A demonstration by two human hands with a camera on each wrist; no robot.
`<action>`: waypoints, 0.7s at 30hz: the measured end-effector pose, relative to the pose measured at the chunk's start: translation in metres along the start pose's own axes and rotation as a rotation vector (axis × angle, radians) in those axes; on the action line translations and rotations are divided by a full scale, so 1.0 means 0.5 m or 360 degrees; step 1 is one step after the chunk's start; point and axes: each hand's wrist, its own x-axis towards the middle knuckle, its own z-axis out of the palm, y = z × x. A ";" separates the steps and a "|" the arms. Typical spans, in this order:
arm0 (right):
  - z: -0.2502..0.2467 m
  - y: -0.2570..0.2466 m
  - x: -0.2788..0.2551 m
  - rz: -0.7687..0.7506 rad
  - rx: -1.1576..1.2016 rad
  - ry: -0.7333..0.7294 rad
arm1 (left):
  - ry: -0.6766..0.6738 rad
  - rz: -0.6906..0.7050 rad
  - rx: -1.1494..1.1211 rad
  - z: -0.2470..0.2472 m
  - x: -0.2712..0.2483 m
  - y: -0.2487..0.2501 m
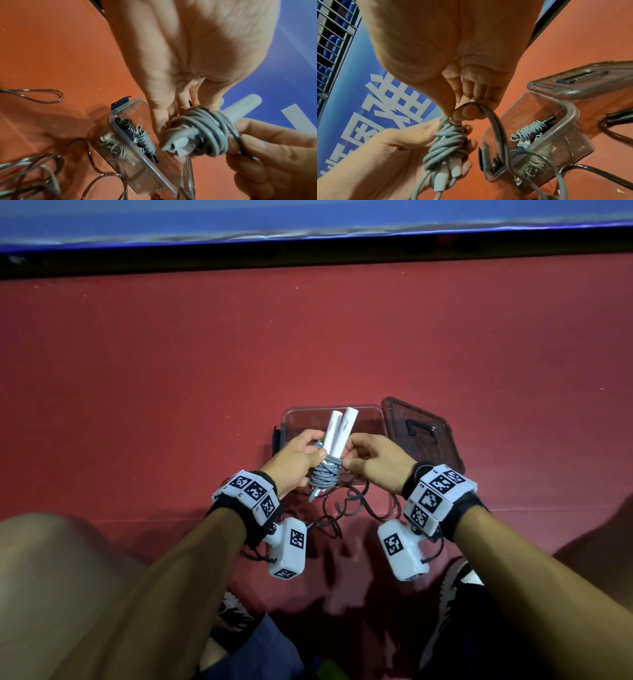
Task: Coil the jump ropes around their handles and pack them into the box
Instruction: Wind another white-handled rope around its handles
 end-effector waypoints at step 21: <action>-0.004 0.006 0.003 -0.0037 -0.0168 0.0143 | -0.0110 0.0298 0.0414 -0.008 0.001 0.013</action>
